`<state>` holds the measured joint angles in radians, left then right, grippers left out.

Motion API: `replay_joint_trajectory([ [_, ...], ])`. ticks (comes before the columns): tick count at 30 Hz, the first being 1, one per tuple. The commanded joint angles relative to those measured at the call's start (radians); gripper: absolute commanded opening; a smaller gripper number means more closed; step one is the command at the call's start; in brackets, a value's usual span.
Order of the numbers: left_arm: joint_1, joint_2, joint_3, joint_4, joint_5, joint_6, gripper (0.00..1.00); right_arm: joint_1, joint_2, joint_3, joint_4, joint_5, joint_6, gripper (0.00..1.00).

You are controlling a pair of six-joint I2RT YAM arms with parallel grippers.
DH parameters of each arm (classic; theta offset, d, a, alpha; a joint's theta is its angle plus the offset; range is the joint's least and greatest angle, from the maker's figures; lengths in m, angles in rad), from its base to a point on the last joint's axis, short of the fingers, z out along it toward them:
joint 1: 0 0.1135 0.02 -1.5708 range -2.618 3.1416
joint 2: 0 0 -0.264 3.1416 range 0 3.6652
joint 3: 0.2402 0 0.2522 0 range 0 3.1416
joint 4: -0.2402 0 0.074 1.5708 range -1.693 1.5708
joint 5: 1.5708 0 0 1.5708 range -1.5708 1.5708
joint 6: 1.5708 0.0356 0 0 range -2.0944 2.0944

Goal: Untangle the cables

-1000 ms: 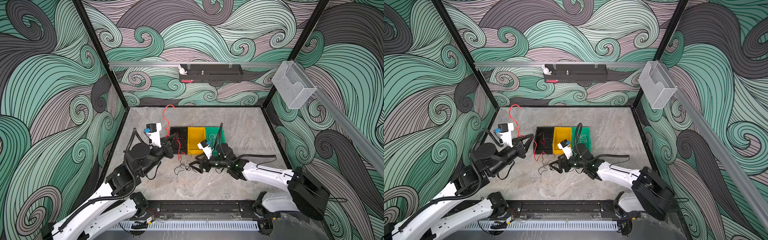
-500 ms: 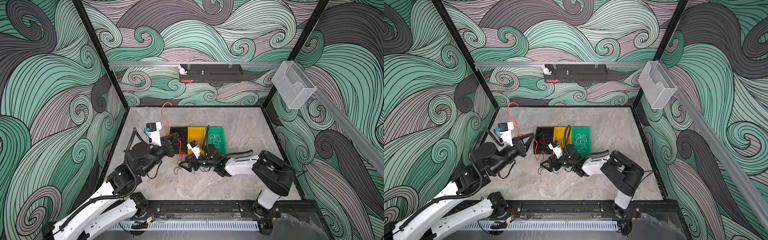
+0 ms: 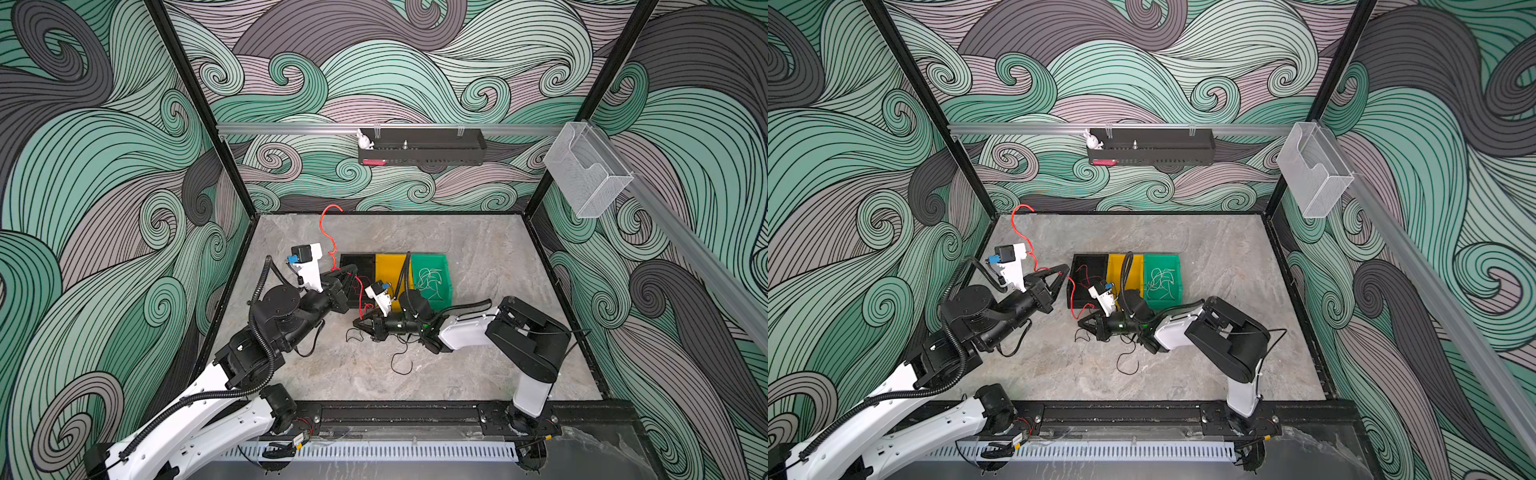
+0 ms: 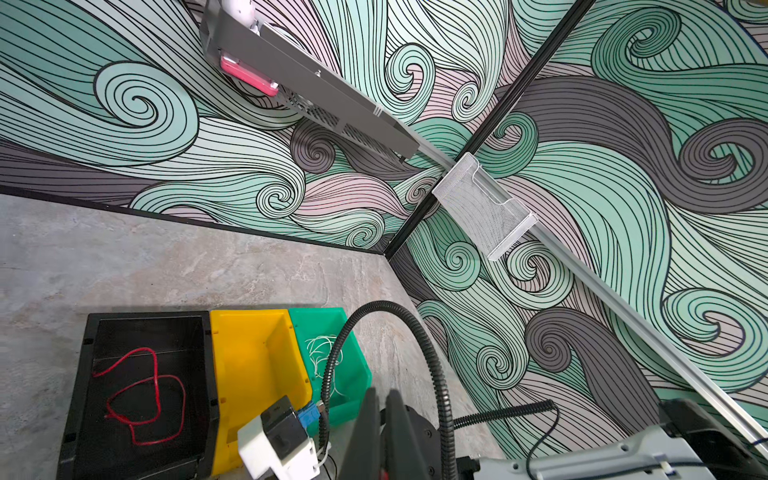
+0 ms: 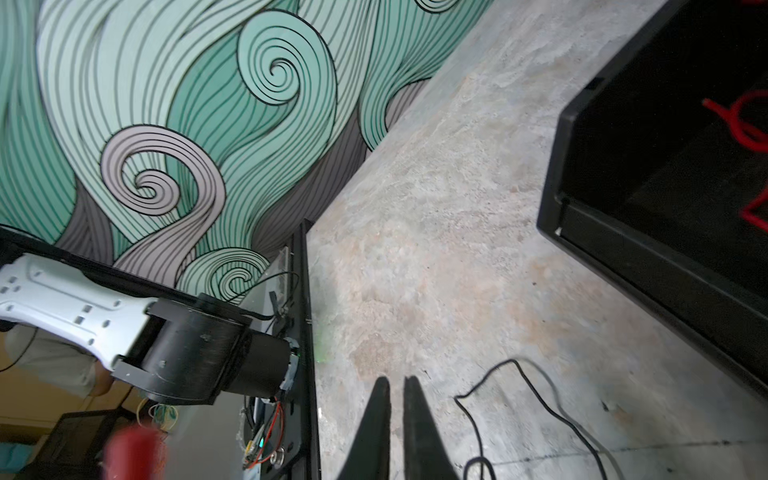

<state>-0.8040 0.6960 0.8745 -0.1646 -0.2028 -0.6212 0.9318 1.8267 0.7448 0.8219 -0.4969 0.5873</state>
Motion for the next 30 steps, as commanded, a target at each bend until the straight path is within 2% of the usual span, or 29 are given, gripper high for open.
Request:
replay_joint_trajectory([
  [1, 0.009, -0.021, 0.012, -0.005, -0.045, 0.016, 0.0, -0.009, -0.057, -0.021, -0.151, 0.064, -0.022, 0.04],
  [5, 0.01, -0.03, 0.04, -0.047, -0.084, 0.056, 0.0, -0.015, -0.112, -0.016, -0.394, 0.134, -0.065, 0.01],
  [14, 0.015, -0.044, 0.086, -0.121, -0.192, 0.119, 0.0, -0.065, -0.116, -0.051, -0.632, 0.191, -0.053, 0.0],
  [26, 0.03, -0.036, 0.081, -0.149, -0.233, 0.13, 0.0, -0.119, -0.185, -0.056, -0.78, 0.189, -0.102, 0.0],
  [30, 0.048, -0.006, 0.073, -0.148, -0.229, 0.128, 0.0, -0.119, -0.249, -0.052, -0.812, 0.165, -0.113, 0.04],
])
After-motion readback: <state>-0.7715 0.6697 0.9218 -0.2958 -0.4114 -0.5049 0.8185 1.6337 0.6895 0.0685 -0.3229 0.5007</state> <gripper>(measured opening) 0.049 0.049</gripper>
